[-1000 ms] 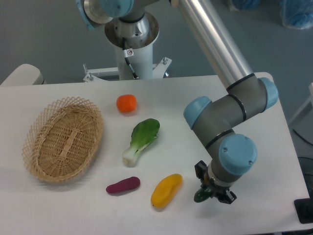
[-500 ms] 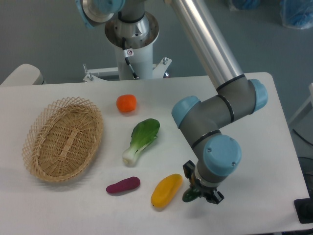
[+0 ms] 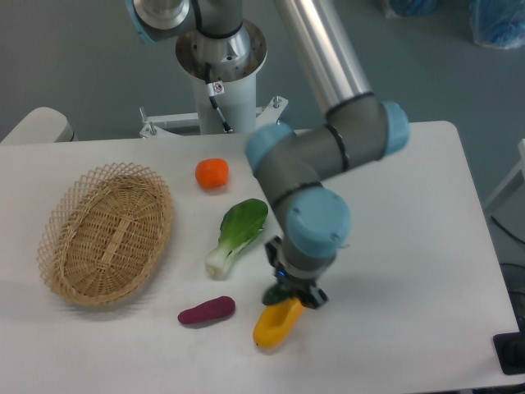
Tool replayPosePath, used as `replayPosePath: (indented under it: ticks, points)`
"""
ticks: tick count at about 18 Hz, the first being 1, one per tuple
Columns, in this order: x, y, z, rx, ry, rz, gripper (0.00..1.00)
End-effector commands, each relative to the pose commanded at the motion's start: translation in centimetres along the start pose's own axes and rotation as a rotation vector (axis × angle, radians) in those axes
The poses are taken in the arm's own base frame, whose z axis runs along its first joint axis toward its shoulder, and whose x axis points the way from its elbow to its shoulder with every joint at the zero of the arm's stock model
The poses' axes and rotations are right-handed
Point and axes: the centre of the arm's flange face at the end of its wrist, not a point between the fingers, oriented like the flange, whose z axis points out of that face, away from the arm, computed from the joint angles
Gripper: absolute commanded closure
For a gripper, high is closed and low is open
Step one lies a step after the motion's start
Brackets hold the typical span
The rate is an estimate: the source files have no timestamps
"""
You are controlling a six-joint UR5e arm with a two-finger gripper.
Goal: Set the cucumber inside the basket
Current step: 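Carry the cucumber past the bok choy to above the wicker basket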
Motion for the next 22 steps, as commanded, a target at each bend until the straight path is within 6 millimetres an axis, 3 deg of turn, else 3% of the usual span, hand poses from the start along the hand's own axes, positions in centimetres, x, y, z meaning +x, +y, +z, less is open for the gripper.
replayPosePath:
  ticks: [3,7,9,11,15,18,22]
  points:
    - [4.0,-3.1,-0.1,0.011,0.009,0.050,0.77]
    - [6.9,-7.2,0.5,-0.001,0.019,0.059,0.76]
    - [8.2,-8.3,1.2,-0.013,0.031,0.040,0.76]
    - [10.1,-8.3,0.6,-0.012,0.031,0.045,0.76]
    - [16.7,-8.8,0.7,-0.011,0.047,0.050,0.76]
    - [19.2,-10.8,1.2,-0.017,0.056,0.047,0.76]
    - [20.4,-13.0,2.6,-0.022,0.052,0.009,0.73]
